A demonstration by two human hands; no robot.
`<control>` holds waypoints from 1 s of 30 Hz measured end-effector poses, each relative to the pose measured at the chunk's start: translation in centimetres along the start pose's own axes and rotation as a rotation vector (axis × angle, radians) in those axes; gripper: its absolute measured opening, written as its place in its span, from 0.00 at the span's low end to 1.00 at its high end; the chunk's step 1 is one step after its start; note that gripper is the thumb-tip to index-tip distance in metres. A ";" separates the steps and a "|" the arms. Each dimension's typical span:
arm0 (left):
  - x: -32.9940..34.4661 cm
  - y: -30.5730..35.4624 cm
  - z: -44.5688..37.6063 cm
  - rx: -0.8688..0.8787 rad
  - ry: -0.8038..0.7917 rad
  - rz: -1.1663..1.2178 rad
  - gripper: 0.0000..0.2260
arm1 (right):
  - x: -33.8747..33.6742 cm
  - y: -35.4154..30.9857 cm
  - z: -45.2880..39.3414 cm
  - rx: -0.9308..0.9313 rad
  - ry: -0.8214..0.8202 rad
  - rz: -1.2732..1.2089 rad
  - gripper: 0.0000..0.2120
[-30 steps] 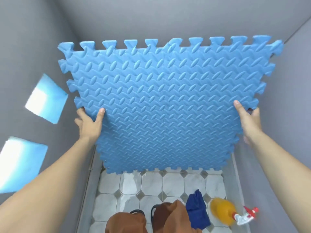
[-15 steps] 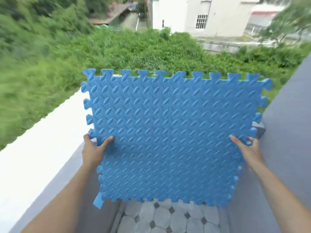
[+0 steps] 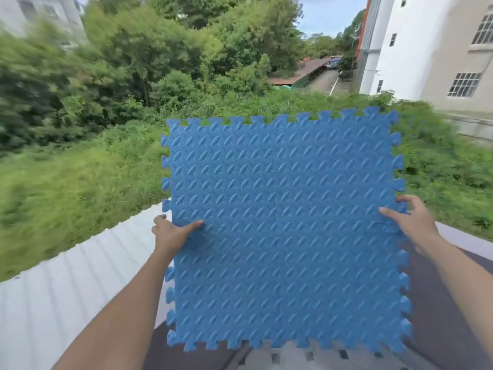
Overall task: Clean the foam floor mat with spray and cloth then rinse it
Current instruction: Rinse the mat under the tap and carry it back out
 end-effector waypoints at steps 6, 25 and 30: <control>-13.0 -4.3 3.0 -0.021 0.261 -0.002 0.44 | 13.2 -6.1 1.6 -0.135 -0.306 -0.031 0.17; -34.0 -22.4 37.0 -0.634 1.083 -0.079 0.34 | 47.9 -13.7 32.0 -0.622 -1.352 0.144 0.47; -35.2 -27.2 49.5 -0.802 1.225 -0.115 0.36 | 50.8 -11.6 45.0 -0.709 -1.576 0.208 0.48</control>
Point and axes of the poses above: each hand's wrist, its own z-axis away from the middle knuckle, its own x-axis out of the palm, y = z × x, the point moved 5 cm from there along -z, towards the middle knuckle, and after that the axes turned 8 degrees about -z, right-handed, at the moved point
